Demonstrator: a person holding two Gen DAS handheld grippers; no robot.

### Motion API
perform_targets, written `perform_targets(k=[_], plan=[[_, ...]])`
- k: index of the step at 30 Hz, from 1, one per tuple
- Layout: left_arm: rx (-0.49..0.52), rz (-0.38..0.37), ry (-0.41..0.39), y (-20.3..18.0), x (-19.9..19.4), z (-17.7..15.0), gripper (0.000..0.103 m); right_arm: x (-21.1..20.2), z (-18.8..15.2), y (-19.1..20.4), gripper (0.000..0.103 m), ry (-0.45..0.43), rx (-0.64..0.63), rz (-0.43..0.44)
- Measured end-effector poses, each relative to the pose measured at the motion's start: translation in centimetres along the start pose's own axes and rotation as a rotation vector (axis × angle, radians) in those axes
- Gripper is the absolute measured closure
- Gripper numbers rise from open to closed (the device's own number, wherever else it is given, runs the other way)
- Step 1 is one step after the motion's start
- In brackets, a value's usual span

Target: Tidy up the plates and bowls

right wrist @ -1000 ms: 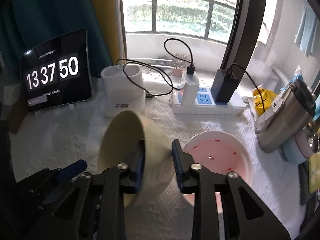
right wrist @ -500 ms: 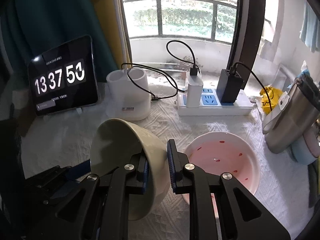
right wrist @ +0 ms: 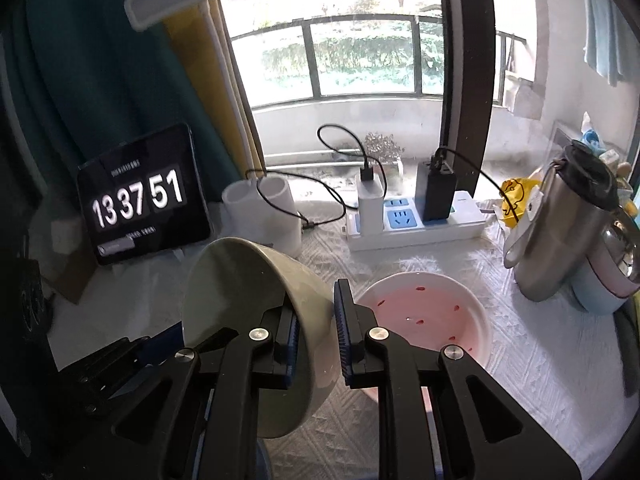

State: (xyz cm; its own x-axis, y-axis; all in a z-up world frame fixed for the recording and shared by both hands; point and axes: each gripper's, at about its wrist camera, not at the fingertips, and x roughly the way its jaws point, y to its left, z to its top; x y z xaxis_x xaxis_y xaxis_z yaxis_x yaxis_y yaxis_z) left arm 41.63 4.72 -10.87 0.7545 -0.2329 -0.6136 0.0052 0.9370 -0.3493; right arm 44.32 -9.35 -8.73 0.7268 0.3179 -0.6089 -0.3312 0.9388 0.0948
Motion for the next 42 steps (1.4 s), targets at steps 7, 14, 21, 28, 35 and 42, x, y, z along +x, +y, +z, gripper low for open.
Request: perform_targets(k=[7,14,21,28,35,42], plan=[[0.019,-0.010,-0.061,-1.0,-3.0,0.4,0.077,-3.1,0.3,-0.6,0.086,-0.036,0.048,0.044],[0.017,-0.019,-0.091,-1.7,-5.4,-0.1,0.079,-5.7,-0.1,-0.9,0.086,-0.061,0.075,0.069],[0.025,-0.025,-0.107,-2.4,-7.3,-1.2,0.079,-7.5,-1.1,-1.1,0.086,-0.072,0.096,0.082],[0.050,-0.032,-0.115,-3.8,-8.8,-2.2,0.079,-9.3,-2.4,-1.8,0.086,-0.075,0.124,0.083],[0.084,-0.036,-0.101,-5.6,-9.3,-3.2,0.079,-10.8,-3.6,-2.9,0.086,-0.075,0.147,0.077],[0.116,-0.041,-0.074,-7.6,-9.3,-4.2,0.079,-12.0,-4.9,-4.5,0.087,-0.073,0.179,0.074]])
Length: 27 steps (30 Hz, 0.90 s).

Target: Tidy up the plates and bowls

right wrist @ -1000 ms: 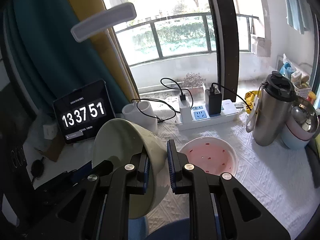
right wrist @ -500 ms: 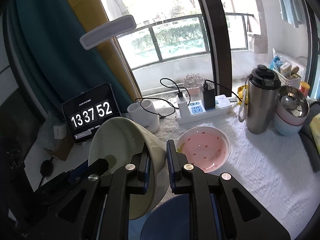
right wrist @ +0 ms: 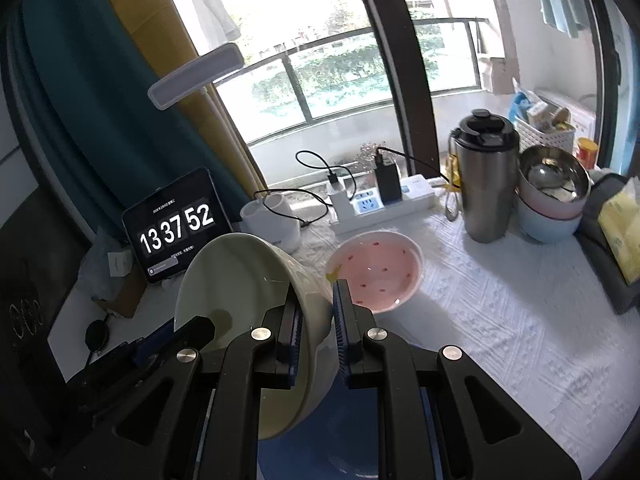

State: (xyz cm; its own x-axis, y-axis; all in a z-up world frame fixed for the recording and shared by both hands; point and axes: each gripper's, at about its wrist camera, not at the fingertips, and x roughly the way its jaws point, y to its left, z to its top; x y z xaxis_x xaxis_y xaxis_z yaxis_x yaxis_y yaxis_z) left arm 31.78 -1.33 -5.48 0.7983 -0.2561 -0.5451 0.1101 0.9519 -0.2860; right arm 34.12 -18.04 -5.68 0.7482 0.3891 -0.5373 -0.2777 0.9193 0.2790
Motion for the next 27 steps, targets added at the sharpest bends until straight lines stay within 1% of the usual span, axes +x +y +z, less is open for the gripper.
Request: perform_targets(k=[12,18,22,27], plan=[[0.054,-0.008,0.066,-3.3,0.4,-2.4,0.079,-1.9,-2.8,-3.8,0.087,0.037,0.070,-0.017],[0.073,-0.003,0.091,-4.4,0.6,-3.5,0.079,-2.3,-4.0,-4.9,0.087,0.053,0.092,-0.029],[0.079,0.004,0.118,-4.7,0.9,-4.2,0.079,-2.1,-5.0,-5.6,0.087,0.079,0.096,-0.036],[0.088,0.023,0.145,-5.1,1.3,-5.1,0.079,-1.7,-6.3,-5.4,0.087,0.104,0.060,-0.088]])
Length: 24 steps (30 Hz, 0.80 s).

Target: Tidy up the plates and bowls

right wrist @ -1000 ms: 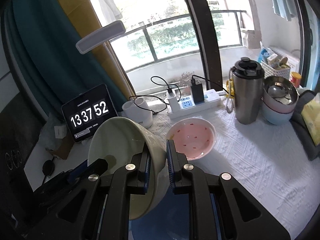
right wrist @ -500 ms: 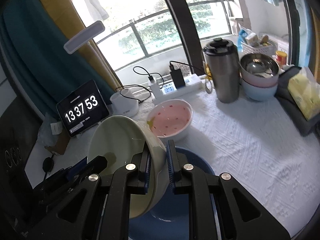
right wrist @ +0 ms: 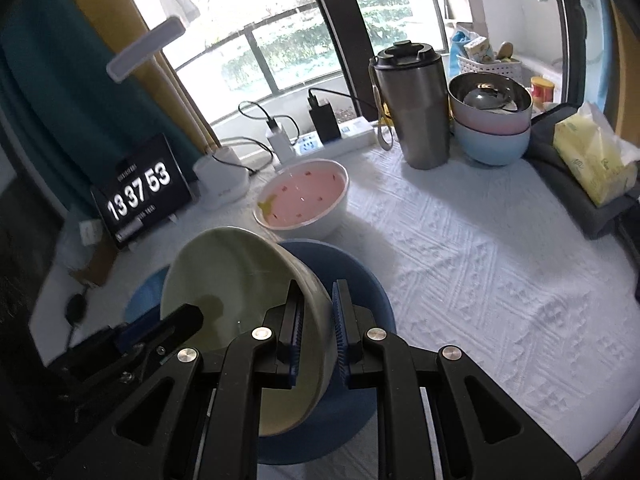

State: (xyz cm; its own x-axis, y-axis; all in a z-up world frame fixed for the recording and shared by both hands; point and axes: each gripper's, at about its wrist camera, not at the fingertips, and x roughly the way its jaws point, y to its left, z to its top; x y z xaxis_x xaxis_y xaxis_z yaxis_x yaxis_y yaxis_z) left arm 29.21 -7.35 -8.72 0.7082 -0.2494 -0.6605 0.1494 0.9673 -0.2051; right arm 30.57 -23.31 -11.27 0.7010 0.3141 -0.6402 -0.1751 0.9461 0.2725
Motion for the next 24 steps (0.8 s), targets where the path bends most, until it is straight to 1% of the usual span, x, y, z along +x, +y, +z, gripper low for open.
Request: perform_targets(k=[9,14,18,21,24], plan=[[0.018,0.017,0.066,-0.3,1.5,-1.3,0.079,1.5,-1.6,-0.7,0.087,0.069,-0.008,-0.024],[0.025,0.015,0.079,-0.6,1.9,-1.7,0.079,2.3,-2.1,-1.0,0.086,0.116,-0.021,-0.055],[0.035,0.018,0.077,-0.8,2.1,-1.7,0.079,2.6,-2.1,-0.8,0.081,0.123,-0.038,-0.074],[0.029,0.011,0.079,-0.6,2.2,-1.6,0.079,2.7,-2.0,-0.6,0.081,0.120,-0.056,-0.085],[0.021,0.015,0.075,-0.2,2.2,-1.5,0.079,2.9,-1.8,-0.5,0.078,0.116,-0.064,-0.079]])
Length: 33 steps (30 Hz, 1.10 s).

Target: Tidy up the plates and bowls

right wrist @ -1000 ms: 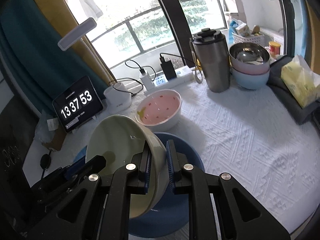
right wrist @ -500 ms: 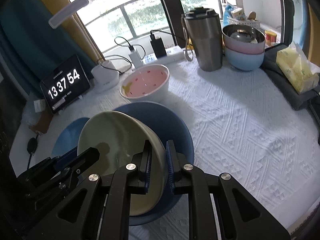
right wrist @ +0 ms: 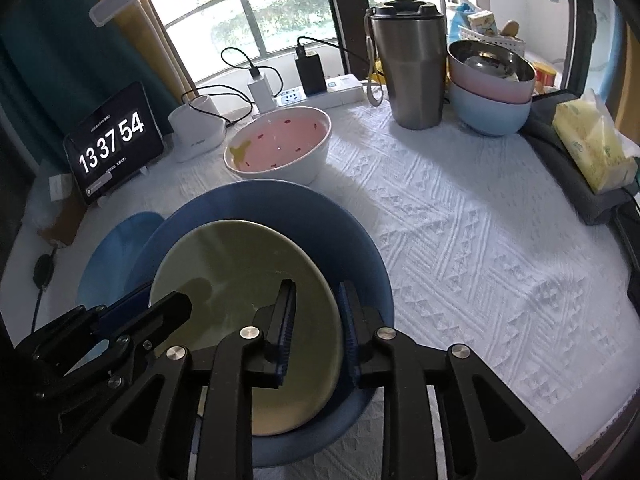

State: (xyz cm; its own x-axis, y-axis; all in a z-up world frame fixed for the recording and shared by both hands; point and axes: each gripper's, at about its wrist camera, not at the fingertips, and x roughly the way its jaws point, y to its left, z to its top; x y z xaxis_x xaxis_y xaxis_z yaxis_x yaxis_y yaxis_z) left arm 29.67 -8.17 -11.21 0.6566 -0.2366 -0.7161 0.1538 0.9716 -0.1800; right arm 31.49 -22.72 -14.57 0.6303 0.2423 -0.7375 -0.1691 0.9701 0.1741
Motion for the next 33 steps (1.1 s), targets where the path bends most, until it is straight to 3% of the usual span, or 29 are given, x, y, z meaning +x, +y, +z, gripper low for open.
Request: perform_targets(k=[5,9,24,33], plan=[[-0.003,-0.001,-0.030,0.4,-0.7,0.5,0.079,0.2,0.5,0.7,0.076,-0.015,-0.056,-0.002],[-0.003,0.000,-0.043,0.6,-1.1,0.9,0.079,-0.6,0.7,0.9,0.067,-0.070,-0.079,-0.030],[-0.032,0.023,-0.053,1.1,-1.4,2.4,0.077,-1.9,2.1,0.0,0.067,-0.098,-0.070,-0.014],[-0.040,0.040,-0.083,1.2,-1.4,3.7,0.062,-1.7,3.3,-0.1,0.067,-0.109,-0.084,0.007]])
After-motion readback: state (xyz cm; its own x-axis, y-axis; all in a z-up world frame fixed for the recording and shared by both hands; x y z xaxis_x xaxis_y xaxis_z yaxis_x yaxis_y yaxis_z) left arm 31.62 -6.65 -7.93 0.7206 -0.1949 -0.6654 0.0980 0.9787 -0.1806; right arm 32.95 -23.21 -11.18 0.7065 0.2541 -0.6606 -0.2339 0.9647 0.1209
